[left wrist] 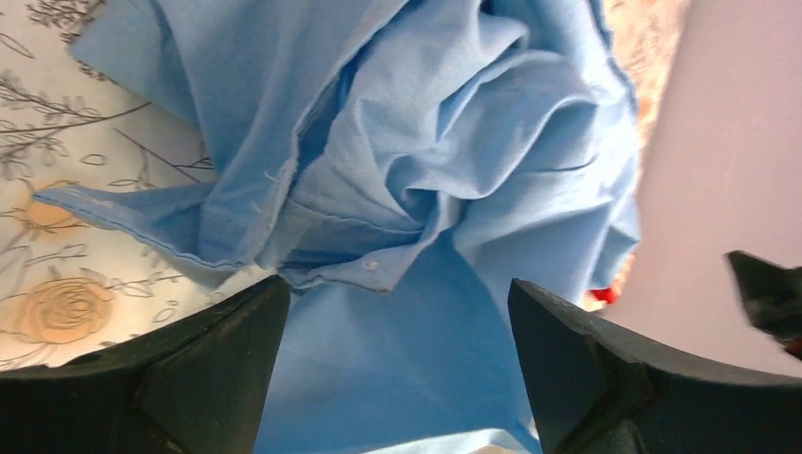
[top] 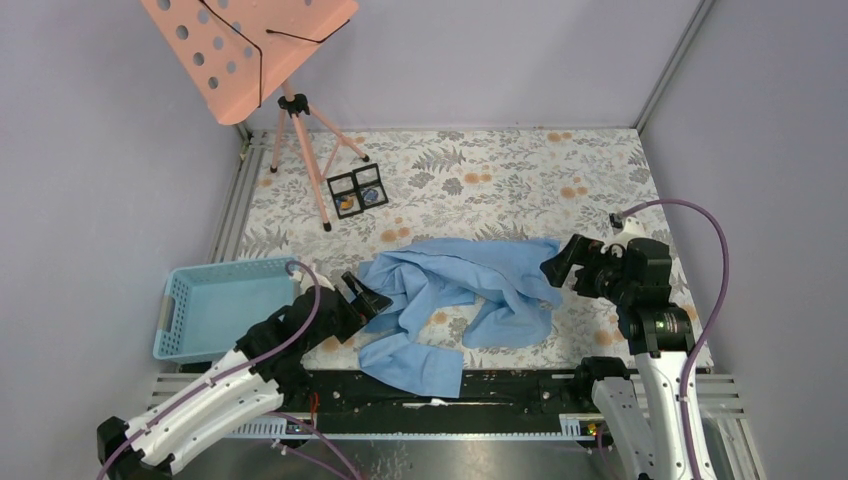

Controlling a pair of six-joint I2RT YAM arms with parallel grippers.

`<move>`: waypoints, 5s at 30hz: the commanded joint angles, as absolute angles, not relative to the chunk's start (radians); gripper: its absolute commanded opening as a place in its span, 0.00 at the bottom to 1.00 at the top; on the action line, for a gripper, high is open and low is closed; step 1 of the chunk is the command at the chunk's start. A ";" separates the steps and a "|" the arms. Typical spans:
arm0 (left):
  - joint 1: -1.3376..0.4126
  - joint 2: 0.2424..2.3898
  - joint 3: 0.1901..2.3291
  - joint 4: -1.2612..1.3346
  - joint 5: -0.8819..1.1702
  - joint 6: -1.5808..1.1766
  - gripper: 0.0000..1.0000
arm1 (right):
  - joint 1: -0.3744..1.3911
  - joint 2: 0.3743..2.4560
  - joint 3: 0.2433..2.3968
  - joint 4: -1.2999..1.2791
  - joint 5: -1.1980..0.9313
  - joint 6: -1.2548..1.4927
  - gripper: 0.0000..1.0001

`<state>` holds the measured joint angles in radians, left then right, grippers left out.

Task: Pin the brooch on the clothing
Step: Place the clothes at the center of the board, then flatten out the clothes at the center of the board.

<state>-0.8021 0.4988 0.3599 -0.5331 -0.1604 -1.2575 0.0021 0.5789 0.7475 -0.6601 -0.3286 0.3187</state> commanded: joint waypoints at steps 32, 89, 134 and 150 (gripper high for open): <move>-0.778 0.637 0.678 -0.570 -0.560 -0.932 0.02 | 0.431 0.754 0.696 -0.559 -0.203 0.339 0.88; -0.438 1.262 1.246 -0.632 0.278 -0.407 0.85 | 0.613 0.574 0.909 -0.839 0.725 0.450 0.97; -0.800 1.031 0.332 0.036 0.123 -1.138 0.08 | 0.675 1.432 1.155 -0.482 0.183 0.283 0.94; -0.851 0.901 0.307 -0.116 0.130 -1.103 0.00 | 0.525 2.072 1.845 -0.749 -0.045 -0.034 0.99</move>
